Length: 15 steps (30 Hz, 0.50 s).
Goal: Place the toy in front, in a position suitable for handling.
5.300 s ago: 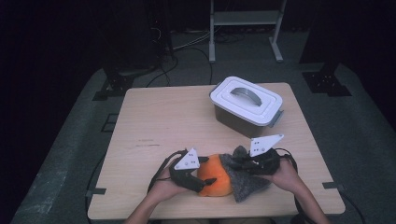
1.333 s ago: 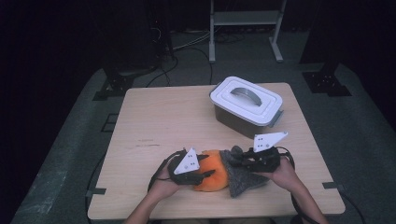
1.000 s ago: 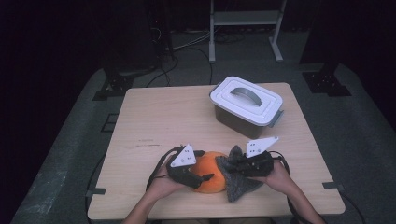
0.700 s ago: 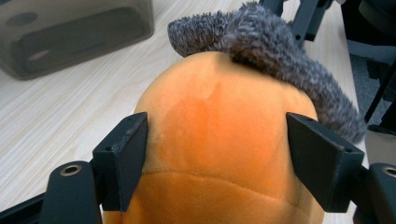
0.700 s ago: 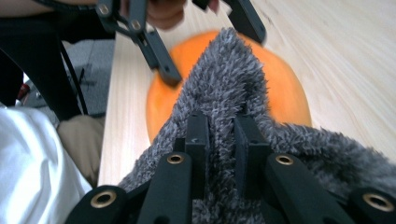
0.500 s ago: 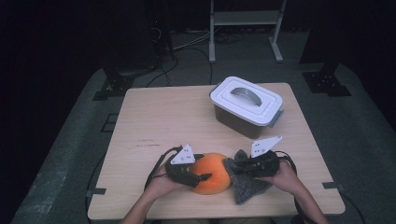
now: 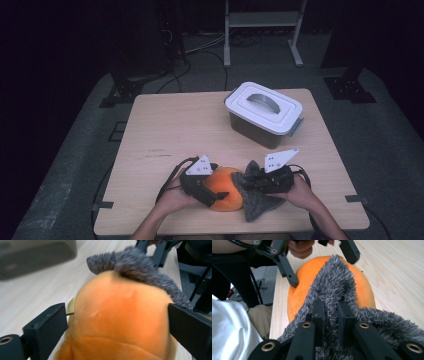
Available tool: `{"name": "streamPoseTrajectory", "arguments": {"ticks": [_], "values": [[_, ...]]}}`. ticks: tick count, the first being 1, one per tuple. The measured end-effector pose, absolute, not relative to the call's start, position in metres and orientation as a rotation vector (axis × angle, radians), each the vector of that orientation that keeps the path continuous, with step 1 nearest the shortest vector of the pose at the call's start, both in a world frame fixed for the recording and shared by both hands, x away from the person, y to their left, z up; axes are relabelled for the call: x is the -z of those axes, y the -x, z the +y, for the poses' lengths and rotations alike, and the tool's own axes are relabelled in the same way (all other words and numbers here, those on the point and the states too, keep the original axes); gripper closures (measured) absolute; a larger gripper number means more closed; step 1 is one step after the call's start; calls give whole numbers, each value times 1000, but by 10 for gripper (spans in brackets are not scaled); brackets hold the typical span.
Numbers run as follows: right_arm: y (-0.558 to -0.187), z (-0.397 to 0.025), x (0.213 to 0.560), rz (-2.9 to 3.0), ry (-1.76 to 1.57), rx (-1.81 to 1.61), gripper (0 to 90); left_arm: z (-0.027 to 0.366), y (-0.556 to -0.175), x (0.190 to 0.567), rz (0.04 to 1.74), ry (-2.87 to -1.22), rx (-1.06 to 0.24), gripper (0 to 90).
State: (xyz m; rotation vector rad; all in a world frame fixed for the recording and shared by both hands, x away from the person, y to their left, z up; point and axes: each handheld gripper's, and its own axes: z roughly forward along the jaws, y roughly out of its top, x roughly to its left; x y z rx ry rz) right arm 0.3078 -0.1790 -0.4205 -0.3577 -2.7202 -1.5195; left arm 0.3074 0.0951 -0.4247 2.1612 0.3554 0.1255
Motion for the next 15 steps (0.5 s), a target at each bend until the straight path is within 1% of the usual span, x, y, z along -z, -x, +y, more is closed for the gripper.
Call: {"name": "streamPoseTrajectory", "arguments": {"ticks": [1, 2, 3, 4, 5, 6, 9, 10, 13, 15], "values": [[-307, -180, 421, -2717, 358, 1520, 772, 95, -308, 427, 365, -2161, -109, 41], [-308, -180, 421, -2715, 362, 1522, 772, 96, -307, 427, 358, -2165, -132, 89], [-309, -180, 421, -2721, 375, 1522, 770, 96, -307, 426, 354, -2168, -155, 183], [-310, -181, 420, -2721, 388, 1532, 770, 97, -306, 424, 343, -2167, -188, 246], [-311, -181, 418, -2711, 408, 1550, 770, 98, -304, 422, 329, -2153, -224, 301], [-312, -182, 415, -2716, 409, 1571, 772, 99, -302, 420, 310, -2139, -267, 333], [-314, -186, 403, -2695, 447, 1687, 773, 98, -295, 415, 249, -2098, -412, 351], [-315, -186, 401, -2667, 461, 1732, 773, 98, -294, 414, 246, -2090, -430, 350], [-318, -183, 404, -2660, 471, 1733, 772, 99, -297, 418, 244, -2125, -429, 336], [-318, -178, 412, -2703, 459, 1660, 771, 101, -300, 421, 270, -2125, -378, 295]]}}
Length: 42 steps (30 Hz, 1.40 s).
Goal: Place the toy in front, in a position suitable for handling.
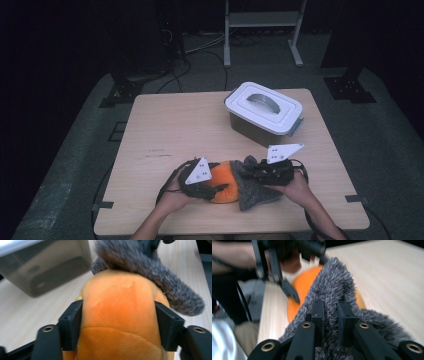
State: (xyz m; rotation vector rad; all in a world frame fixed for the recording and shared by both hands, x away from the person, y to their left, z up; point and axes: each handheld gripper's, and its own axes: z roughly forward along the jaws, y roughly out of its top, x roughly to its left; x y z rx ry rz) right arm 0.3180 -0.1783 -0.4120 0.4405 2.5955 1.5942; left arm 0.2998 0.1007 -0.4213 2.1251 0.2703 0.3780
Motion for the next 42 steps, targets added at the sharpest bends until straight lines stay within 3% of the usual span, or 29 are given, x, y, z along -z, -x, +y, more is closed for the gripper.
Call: {"name": "streamPoseTrajectory", "arguments": {"ticks": [4, 7, 8, 12, 17, 20, 23, 29, 31, 33, 36, 42], "values": [[-313, -173, 417, 2618, -409, -1554, 769, 104, -307, 420, 335, -2105, -241, 79], [-306, -169, 418, 2627, -359, -1561, 765, 105, -312, 423, 370, -2119, -174, 30], [-305, -168, 417, 2629, -345, -1551, 765, 105, -312, 425, 369, -2120, -150, 45], [-307, -174, 418, 2656, -335, -1524, 760, 107, -306, 421, 319, -2144, -235, 252], [-313, -190, 424, 2697, -417, -1473, 760, 109, -302, 419, 304, -2085, -334, 327], [-313, -191, 415, 2629, -418, -1557, 762, 107, -297, 418, 252, -2078, -420, 326], [-314, -183, 409, 2596, -402, -1596, 760, 107, -299, 420, 254, -2082, -389, 300], [-308, -169, 417, 2648, -350, -1535, 760, 111, -307, 420, 343, -2073, -228, 95], [-306, -167, 416, 2644, -332, -1522, 759, 112, -310, 419, 369, -2074, -192, 96], [-306, -167, 417, 2641, -337, -1522, 758, 113, -309, 420, 356, -2099, -231, 177], [-310, -172, 420, 2655, -355, -1511, 759, 115, -310, 420, 365, -2102, -227, 229], [-319, -187, 432, 2704, -460, -1396, 757, 127, -314, 423, 378, -2078, -184, 237]]}}
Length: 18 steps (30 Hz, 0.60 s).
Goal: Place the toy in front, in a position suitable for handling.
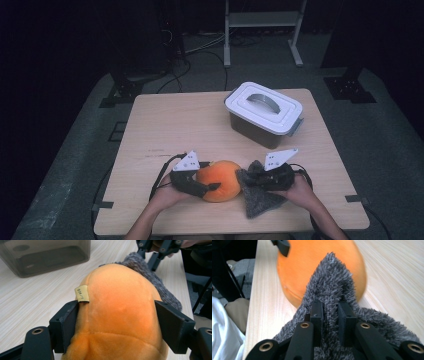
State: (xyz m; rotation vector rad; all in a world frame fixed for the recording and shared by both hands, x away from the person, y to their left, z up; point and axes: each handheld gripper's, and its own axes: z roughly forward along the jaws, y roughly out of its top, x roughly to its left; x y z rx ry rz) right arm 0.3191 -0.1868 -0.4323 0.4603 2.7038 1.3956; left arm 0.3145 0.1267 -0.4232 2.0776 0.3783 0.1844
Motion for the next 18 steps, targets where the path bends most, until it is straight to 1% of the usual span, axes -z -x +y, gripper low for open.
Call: {"name": "streamPoseTrajectory", "arguments": {"ticks": [6, 9, 15, 18], "values": [[-320, -181, 416, 2603, -469, -1595, 760, 124, -311, 424, 311, -2090, -203, 244], [-321, -176, 420, 2620, -471, -1576, 760, 125, -311, 426, 312, -2090, -197, 245], [-327, -187, 434, 2678, -563, -1450, 760, 130, -314, 428, 319, -2071, -169, 244], [-328, -190, 429, 2644, -572, -1497, 761, 130, -314, 428, 309, -2069, -165, 243]]}}
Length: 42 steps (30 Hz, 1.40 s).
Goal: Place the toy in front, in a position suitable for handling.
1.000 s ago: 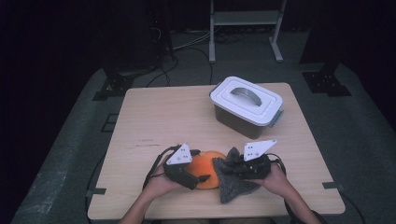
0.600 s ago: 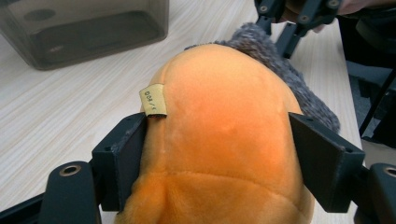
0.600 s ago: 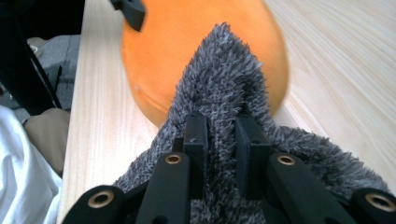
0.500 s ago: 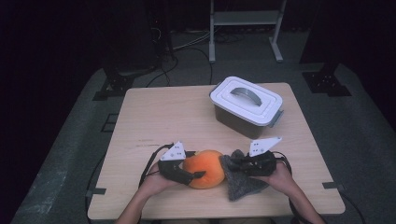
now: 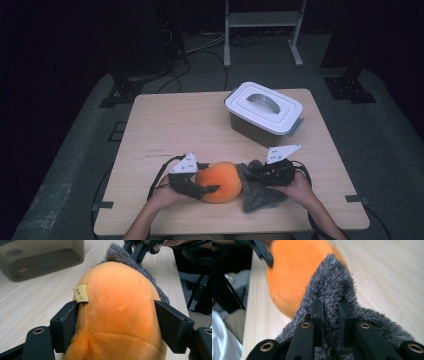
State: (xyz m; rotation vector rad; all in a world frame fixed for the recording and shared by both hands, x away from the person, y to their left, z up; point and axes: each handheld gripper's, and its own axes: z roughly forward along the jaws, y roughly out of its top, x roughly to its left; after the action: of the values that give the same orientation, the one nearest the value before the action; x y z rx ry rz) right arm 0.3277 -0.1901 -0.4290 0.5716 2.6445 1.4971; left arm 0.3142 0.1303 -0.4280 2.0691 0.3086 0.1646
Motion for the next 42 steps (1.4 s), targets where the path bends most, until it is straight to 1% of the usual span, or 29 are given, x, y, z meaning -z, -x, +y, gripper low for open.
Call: {"name": "streamPoseTrajectory", "arguments": {"ticks": [4, 8, 14, 20, 23, 29, 32, 35, 37, 39, 42], "values": [[-328, -187, 418, 2567, -567, -1622, 760, 129, -312, 429, 275, -2070, -174, 243], [-332, -182, 429, 2622, -603, -1585, 758, 129, -311, 429, 257, -2082, -177, 243], [-334, -192, 439, 2682, -642, -1433, 758, 132, -312, 429, 262, -2077, -165, 241], [-331, -191, 423, 2585, -608, -1623, 758, 132, -312, 429, 248, -2080, -170, 238], [-332, -185, 430, 2638, -609, -1567, 757, 132, -311, 429, 240, -2086, -169, 238], [-335, -191, 441, 2724, -641, -1497, 757, 132, -311, 429, 243, -2084, -166, 238], [-332, -192, 431, 2662, -601, -1532, 758, 132, -311, 429, 244, -2087, -169, 237], [-327, -187, 417, 2584, -542, -1648, 758, 130, -310, 428, 238, -2090, -174, 233], [-325, -180, 417, 2608, -505, -1620, 757, 129, -309, 427, 239, -2092, -164, 221], [-324, -176, 424, 2635, -492, -1593, 760, 127, -308, 426, 238, -2105, -158, 187], [-323, -179, 426, 2650, -467, -1566, 760, 126, -308, 421, 249, -2104, -127, 127]]}}
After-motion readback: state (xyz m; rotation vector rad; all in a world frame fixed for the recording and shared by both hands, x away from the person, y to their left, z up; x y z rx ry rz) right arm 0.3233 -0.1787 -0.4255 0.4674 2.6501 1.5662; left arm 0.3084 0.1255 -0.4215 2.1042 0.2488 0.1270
